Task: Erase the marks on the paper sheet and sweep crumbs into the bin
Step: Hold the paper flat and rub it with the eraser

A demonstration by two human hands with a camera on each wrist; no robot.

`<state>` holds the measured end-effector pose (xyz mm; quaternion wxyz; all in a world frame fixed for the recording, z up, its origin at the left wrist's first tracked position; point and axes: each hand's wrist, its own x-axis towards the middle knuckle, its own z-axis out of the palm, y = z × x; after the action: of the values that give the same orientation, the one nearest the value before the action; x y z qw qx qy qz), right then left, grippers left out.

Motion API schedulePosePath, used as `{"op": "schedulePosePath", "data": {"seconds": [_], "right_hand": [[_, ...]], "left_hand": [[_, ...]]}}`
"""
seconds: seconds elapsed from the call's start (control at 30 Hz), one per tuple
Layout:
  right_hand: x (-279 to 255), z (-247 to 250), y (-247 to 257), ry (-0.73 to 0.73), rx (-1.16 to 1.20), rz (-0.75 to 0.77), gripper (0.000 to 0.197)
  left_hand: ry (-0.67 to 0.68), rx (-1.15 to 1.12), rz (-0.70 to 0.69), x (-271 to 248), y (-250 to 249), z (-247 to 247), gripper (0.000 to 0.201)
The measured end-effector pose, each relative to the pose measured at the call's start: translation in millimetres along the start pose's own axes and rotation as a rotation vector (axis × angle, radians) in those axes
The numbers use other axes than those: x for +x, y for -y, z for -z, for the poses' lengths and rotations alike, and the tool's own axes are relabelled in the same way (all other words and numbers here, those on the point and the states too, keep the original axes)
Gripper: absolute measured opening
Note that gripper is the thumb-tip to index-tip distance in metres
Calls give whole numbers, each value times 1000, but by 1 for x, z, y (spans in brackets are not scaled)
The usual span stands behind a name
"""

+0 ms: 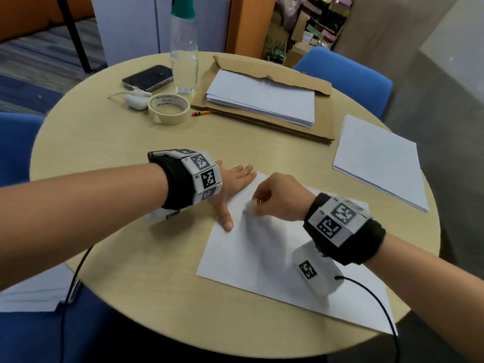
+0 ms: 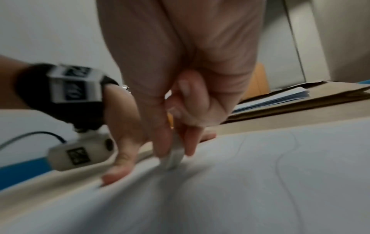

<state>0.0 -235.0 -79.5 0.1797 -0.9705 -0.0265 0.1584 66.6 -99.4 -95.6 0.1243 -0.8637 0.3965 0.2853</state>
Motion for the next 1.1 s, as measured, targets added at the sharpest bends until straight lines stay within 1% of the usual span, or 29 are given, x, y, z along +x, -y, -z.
{"op": "schedulePosePath", "data": {"seconds": [0.03, 0.07, 0.1, 0.13, 0.17, 0.23, 0.27, 0.3, 0.37, 0.4, 0.47, 0.5, 0.53, 0.57, 0.6, 0.7, 0.73, 0.77, 0.8, 0.83, 0.9, 0.97, 1.03, 1.1], "right_hand": [[-7, -1, -3, 72, -5, 15, 21], [-12, 0, -9, 133, 39, 2, 19], [-16, 1, -18, 153, 164, -42, 15], [-19, 3, -27, 118, 354, -114, 10], [-20, 5, -38, 35, 574, -200, 7], [-21, 7, -59, -132, 999, -376, 14], [-23, 7, -67, -172, 1158, -441, 17], [-25, 7, -73, -187, 1272, -482, 18], [-27, 5, -80, -186, 1381, -510, 18], [-28, 3, -81, -184, 1391, -509, 19], [-30, -1, -80, -189, 1373, -497, 21], [-31, -1, -80, -198, 1367, -491, 22], [-31, -1, -80, -207, 1367, -491, 23], [-32, -1, -80, -215, 1370, -494, 23], [-32, -1, -81, -225, 1378, -497, 23], [-33, -2, -83, -274, 1412, -509, 20], [-34, -3, -83, -301, 1416, -513, 18], [-33, -4, -83, -334, 1419, -518, 17], [-33, -5, -83, -372, 1423, -528, 15], [-33, -7, -83, -411, 1422, -541, 14], [-32, -11, -82, -481, 1407, -567, 13], [-31, -12, -78, -495, 1365, -578, 12], [-30, -9, -71, -405, 1279, -535, 10], [-30, -5, -58, -227, 1133, -436, 5]], "left_hand": [[6, 7, -2, 0, 0, 1, 131], [13, 16, -3, 1, 1, 2, 131], [21, 26, -4, 1, 1, 4, 131], [24, 36, -5, 0, 2, 6, 131], [22, 47, -4, 0, 3, 10, 129], [4, 83, -7, -3, 4, 17, 121], [-13, 94, -17, -6, 1, 19, 115], [-34, 91, -39, -9, -3, 21, 108], [-82, 61, -120, -17, -23, 20, 97], [-96, 65, -174, -21, -37, 15, 94], [-53, 88, -288, -26, -63, 2, 88], [-5, 92, -316, -25, -69, -5, 86], [39, 96, -306, -22, -68, -10, 83], [60, 86, -256, -18, -60, -14, 81], [50, 62, -164, -13, -46, -16, 79], [-36, -42, 242, -7, 0, -10, 77], [-53, -54, 334, -9, 10, -7, 79], [-65, -49, 374, -12, 17, -5, 81], [-78, -46, 351, -16, 18, -4, 84], [-83, -55, 278, -19, 13, -4, 86], [-60, -81, 79, -23, -4, -7, 91], [-31, -73, -86, -20, -21, -10, 97], [-25, -88, -164, -11, -27, -13, 103], [-33, -140, -178, -4, -23, -12, 112]]}}
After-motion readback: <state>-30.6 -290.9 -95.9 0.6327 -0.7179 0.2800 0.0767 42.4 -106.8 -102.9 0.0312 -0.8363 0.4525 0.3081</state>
